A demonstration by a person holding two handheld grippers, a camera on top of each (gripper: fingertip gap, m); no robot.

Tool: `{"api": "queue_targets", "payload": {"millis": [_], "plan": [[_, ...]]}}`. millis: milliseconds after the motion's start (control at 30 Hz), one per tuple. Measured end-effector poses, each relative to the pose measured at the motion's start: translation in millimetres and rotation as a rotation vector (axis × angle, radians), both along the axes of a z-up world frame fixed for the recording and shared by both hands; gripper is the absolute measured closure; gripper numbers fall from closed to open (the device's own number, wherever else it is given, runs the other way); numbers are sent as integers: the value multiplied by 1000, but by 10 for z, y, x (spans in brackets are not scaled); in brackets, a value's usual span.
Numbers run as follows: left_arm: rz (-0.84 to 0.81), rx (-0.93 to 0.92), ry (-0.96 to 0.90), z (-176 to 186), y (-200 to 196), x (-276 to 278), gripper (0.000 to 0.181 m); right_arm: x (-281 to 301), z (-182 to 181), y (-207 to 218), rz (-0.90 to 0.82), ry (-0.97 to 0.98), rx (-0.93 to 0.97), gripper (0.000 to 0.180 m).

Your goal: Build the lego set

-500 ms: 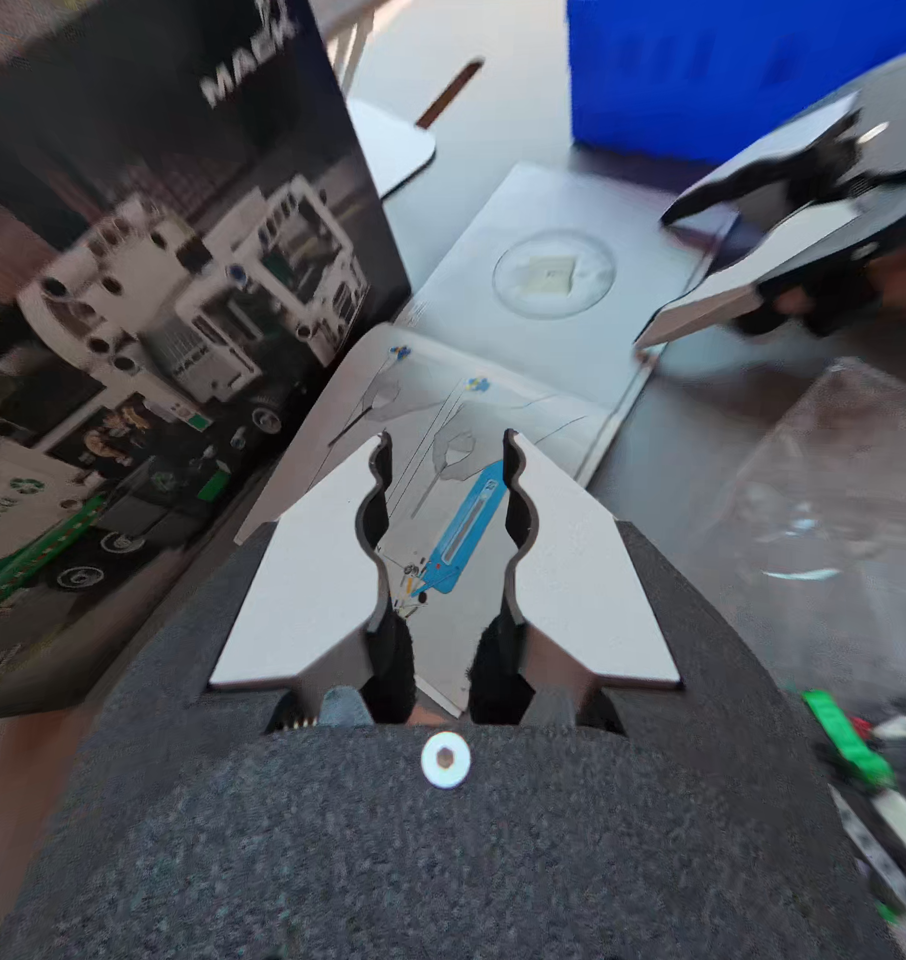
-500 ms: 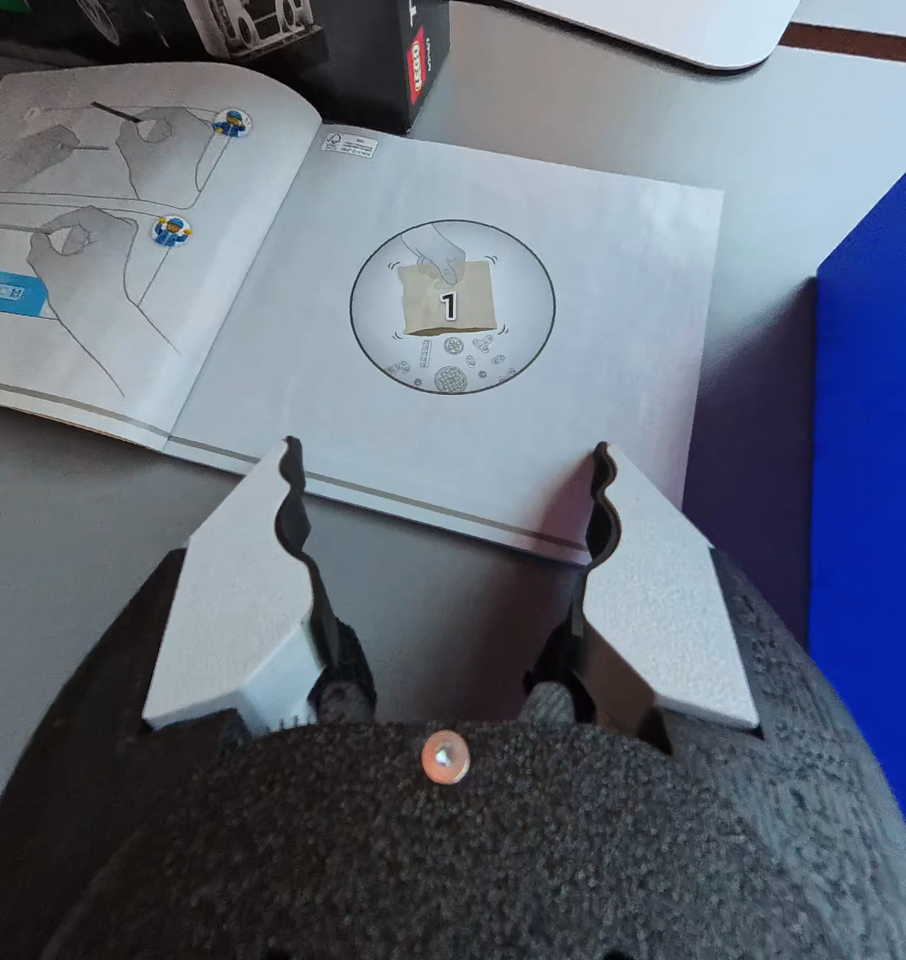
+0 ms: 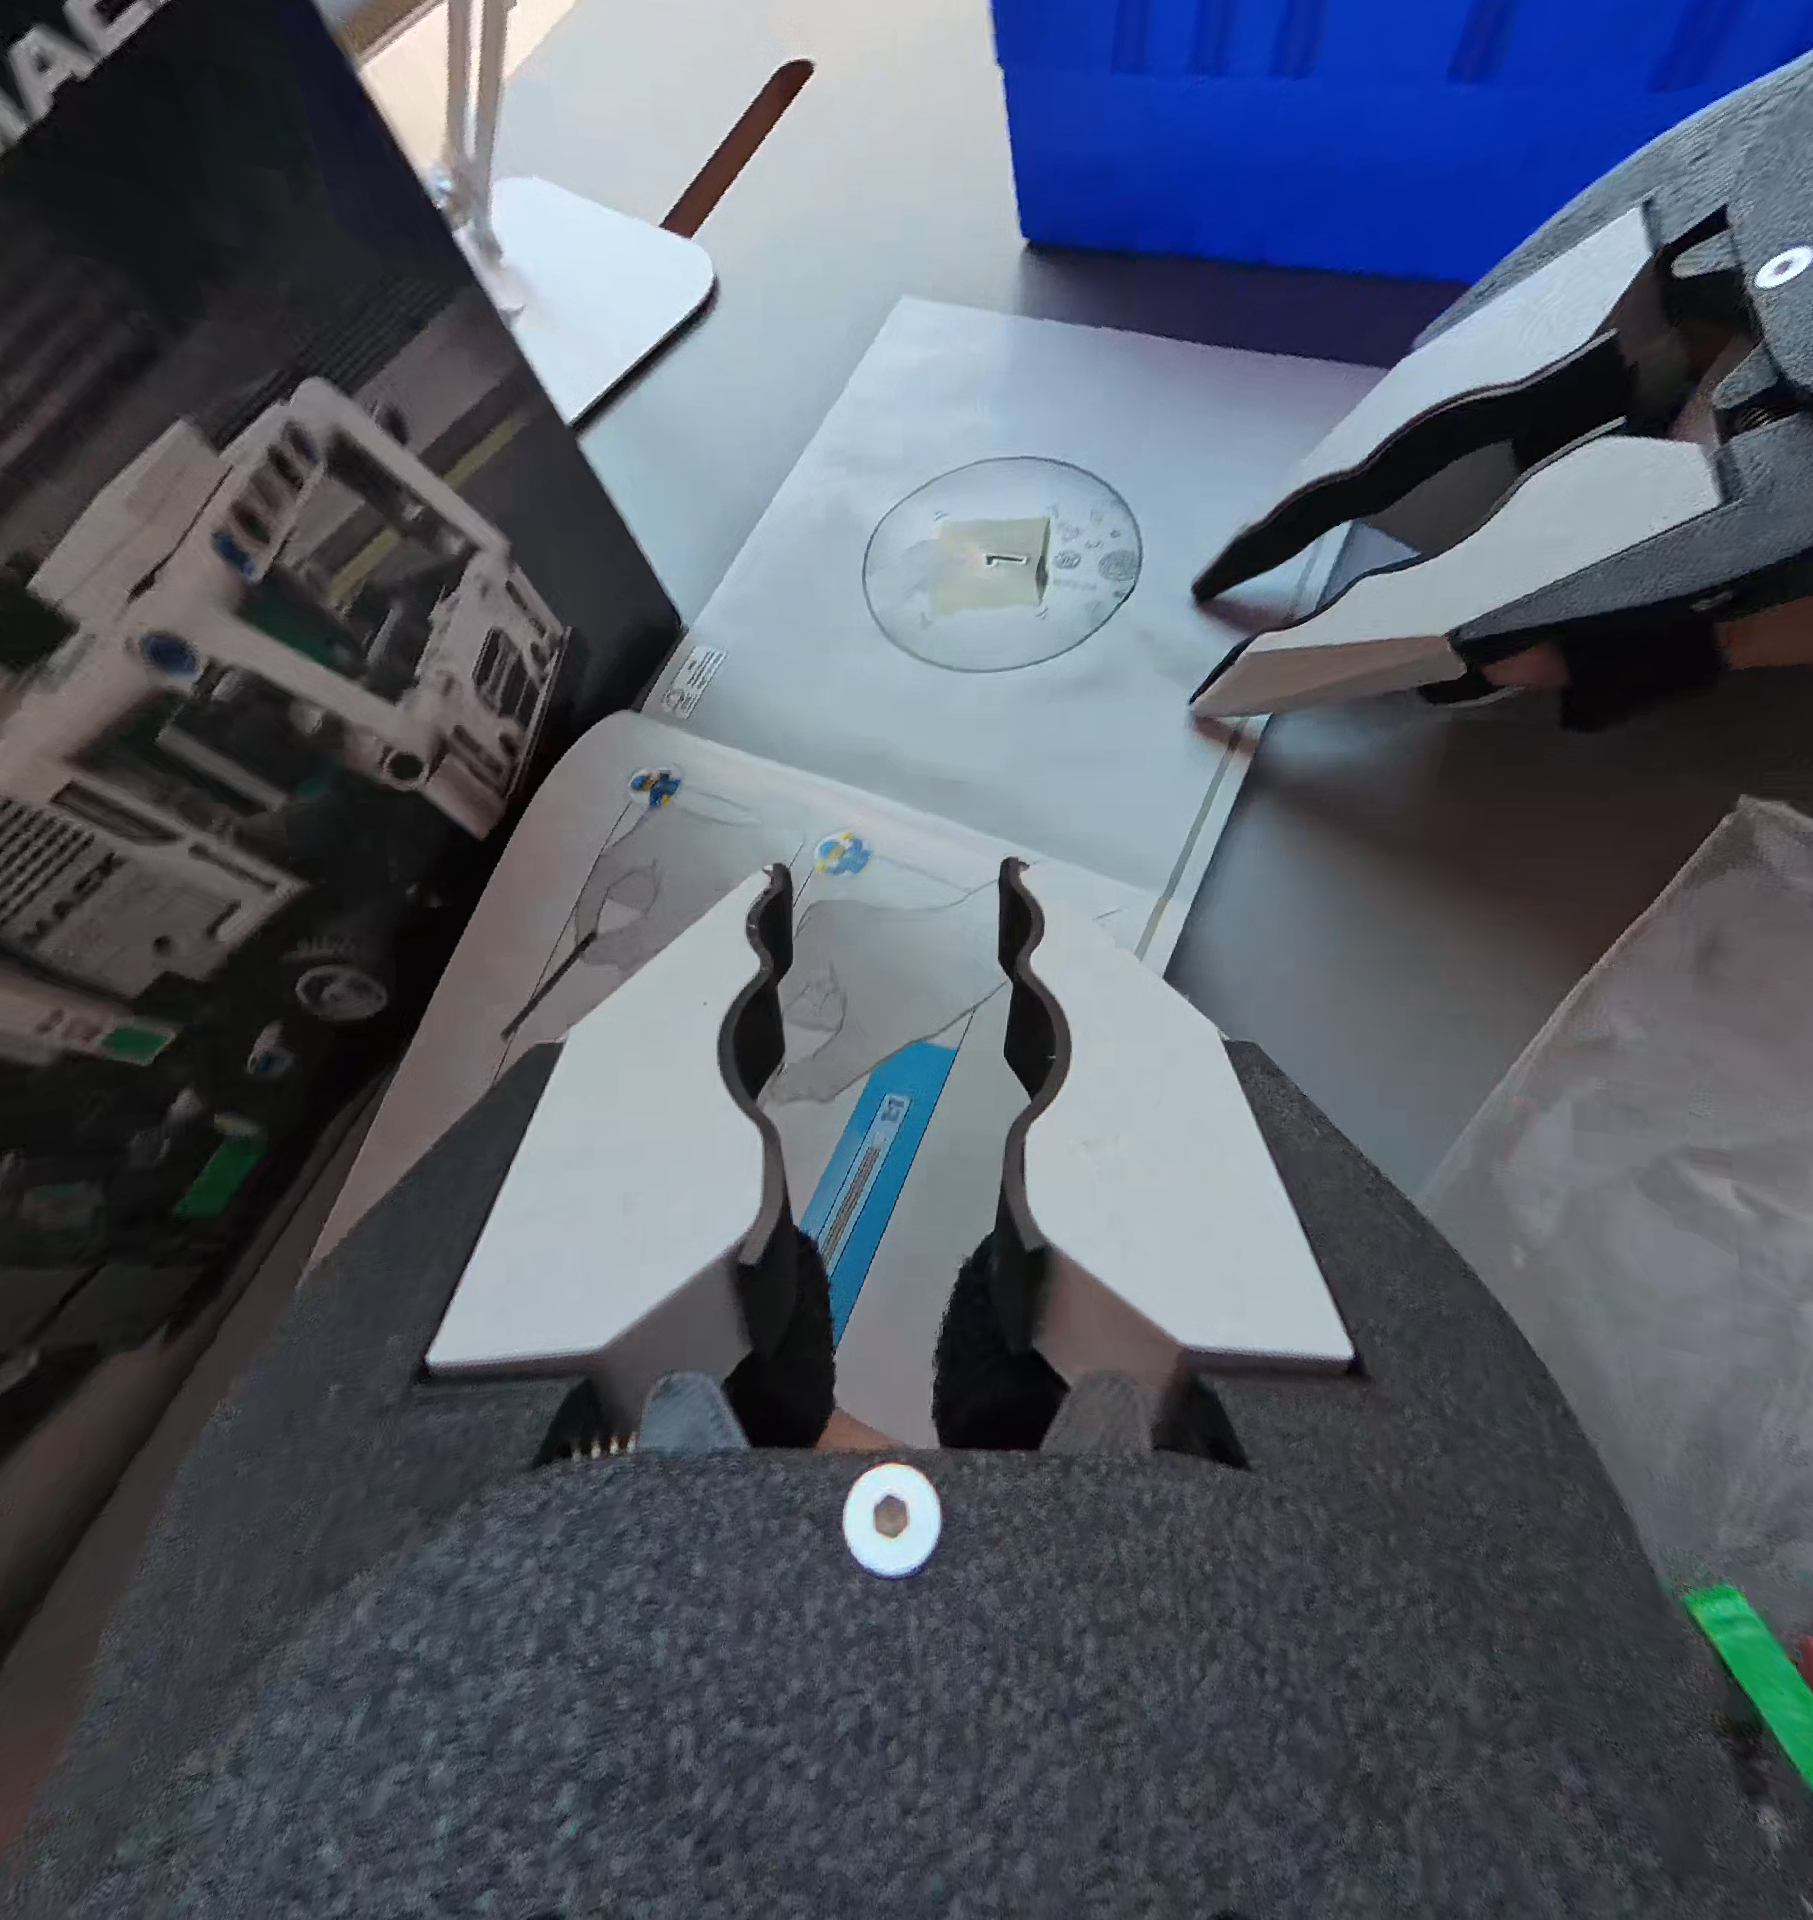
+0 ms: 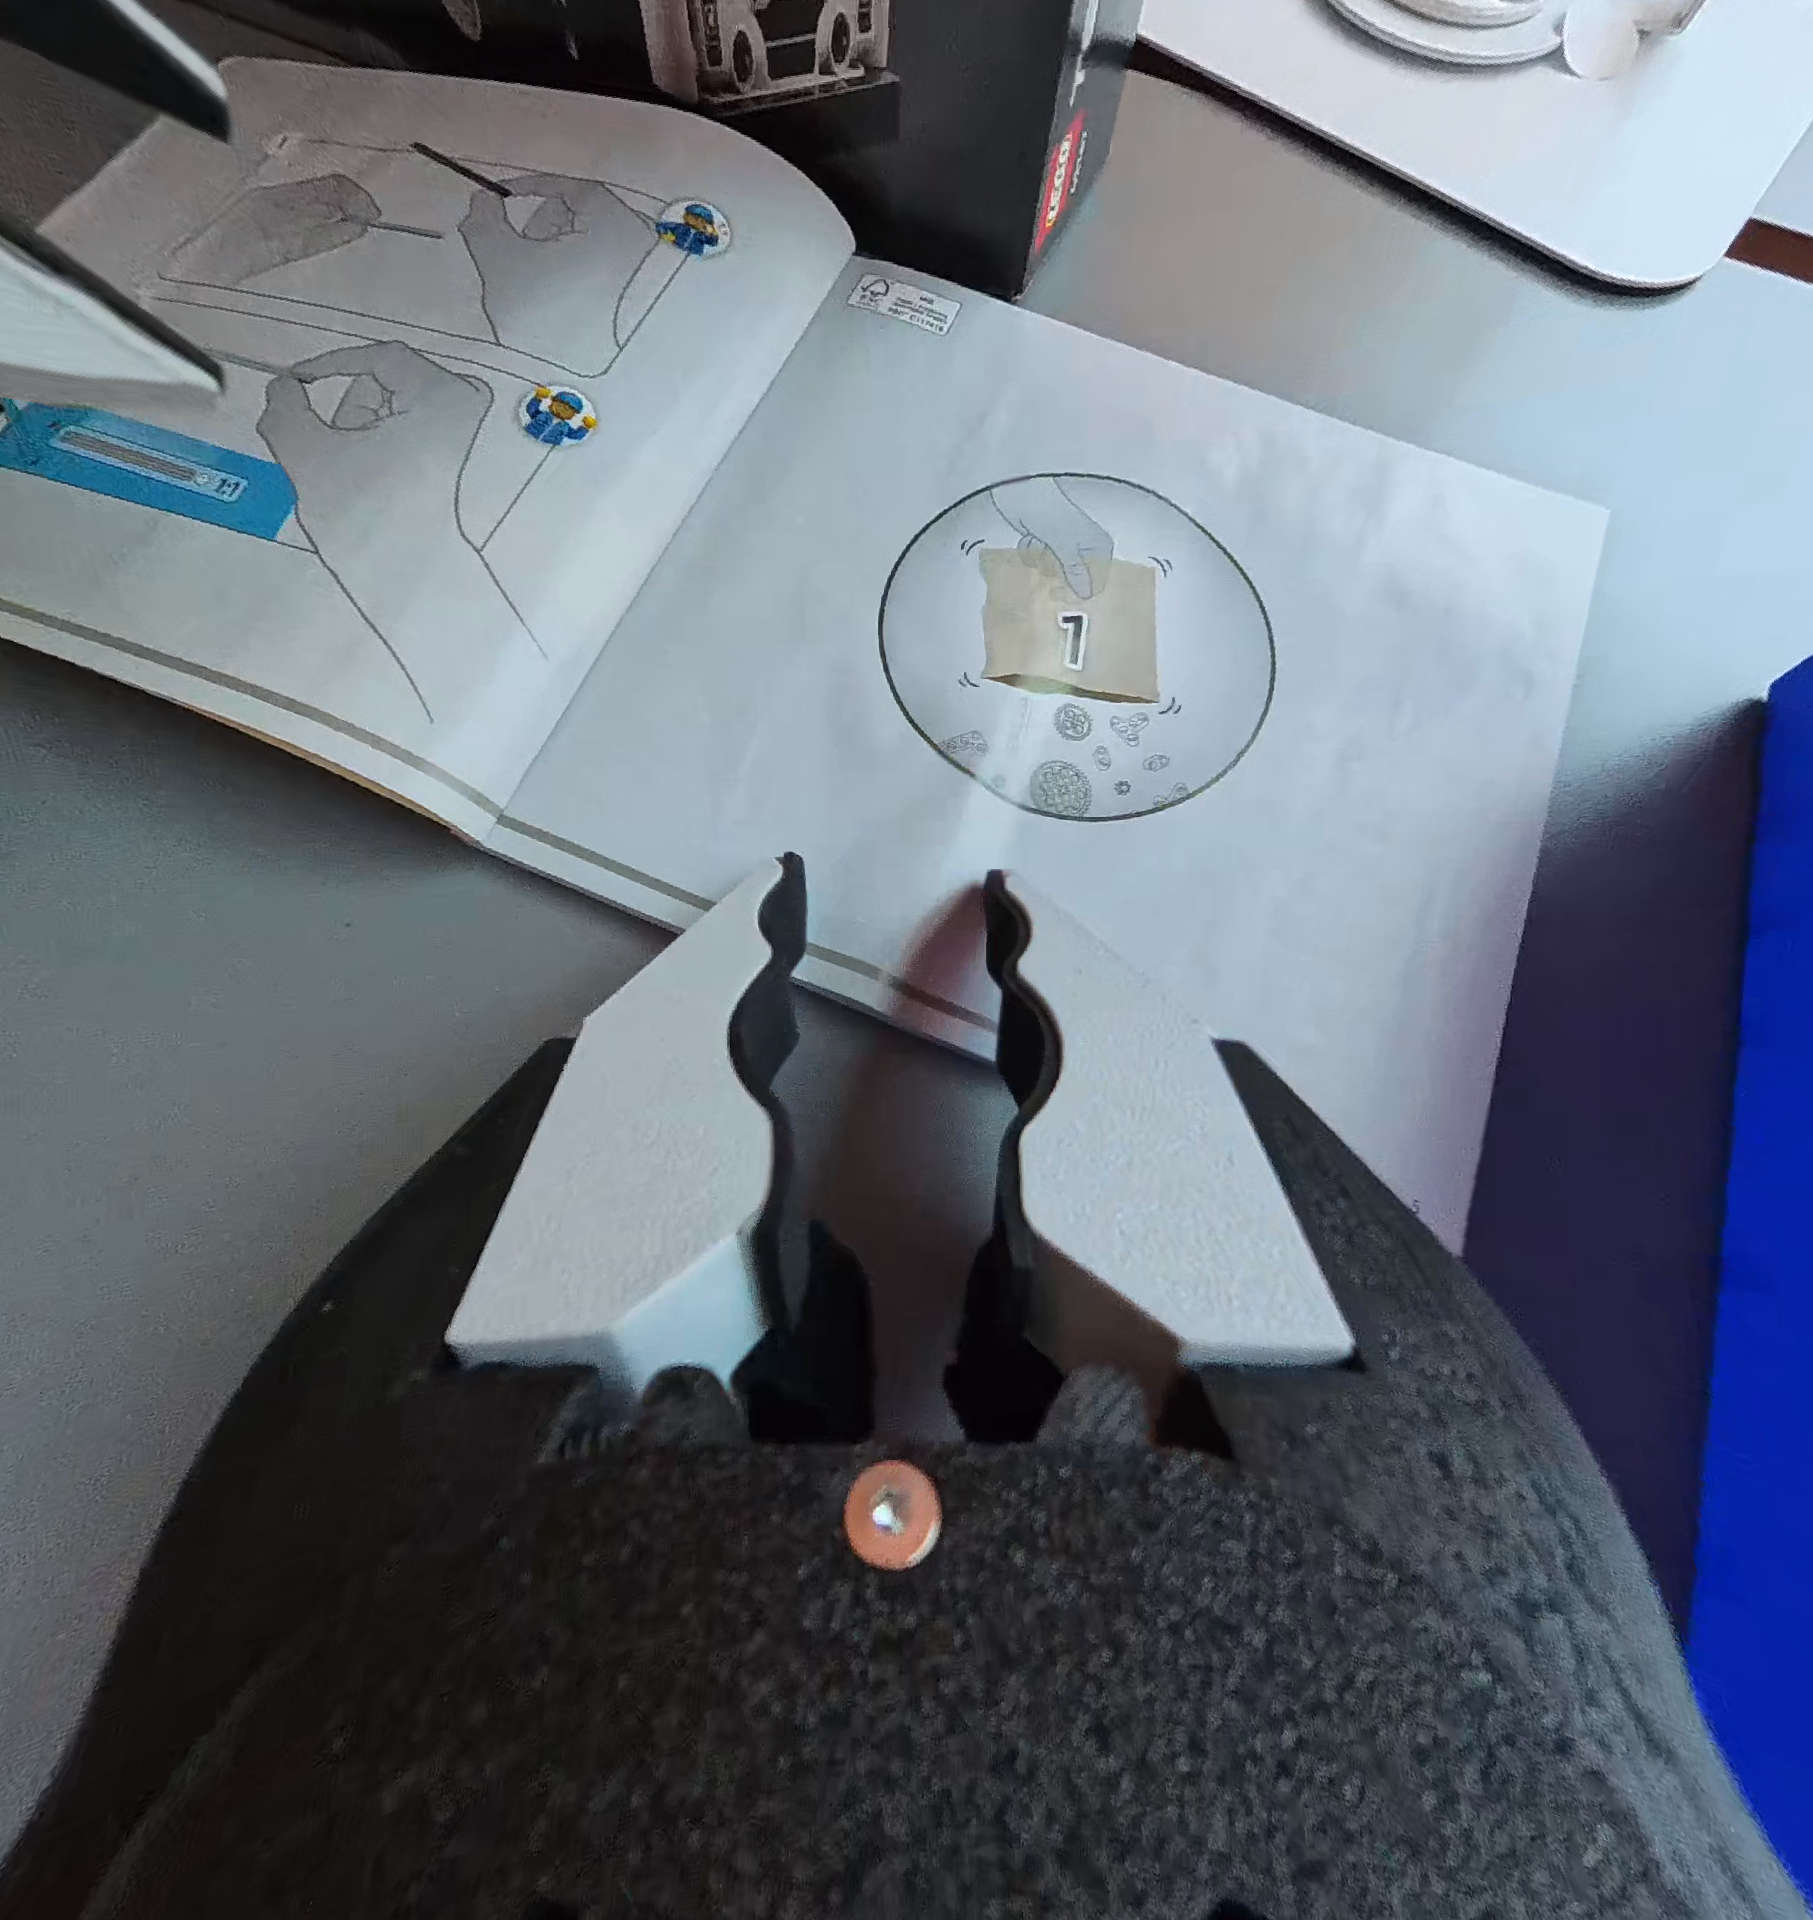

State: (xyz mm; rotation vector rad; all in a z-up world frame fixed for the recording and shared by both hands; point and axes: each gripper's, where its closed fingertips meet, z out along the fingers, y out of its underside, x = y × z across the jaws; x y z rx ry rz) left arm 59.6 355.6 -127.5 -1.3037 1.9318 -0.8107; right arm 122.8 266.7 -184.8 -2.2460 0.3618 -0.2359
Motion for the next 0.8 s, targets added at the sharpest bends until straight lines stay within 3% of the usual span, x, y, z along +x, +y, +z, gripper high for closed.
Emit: {"api": "queue_targets", "payload": {"millis": [33, 267, 400, 600, 800], "plan": [[-48, 9, 8, -3, -100, 72, 138, -8, 2, 2, 10, -1, -3, 148], [-362, 84, 118, -379, -762, 499, 112, 328, 161, -409, -150, -15, 32, 83], [-435, 94, 149, -493, -948, 625, 105, 283, 87, -580, -161, -37, -37, 81], [-438, 134, 156, -558, -942, 719, 120, -66, 180, -851, -125, -17, 38, 86], [-439, 89, 154, -568, -952, 695, 122, -278, 263, -974, -105, 44, 124, 90]]}}
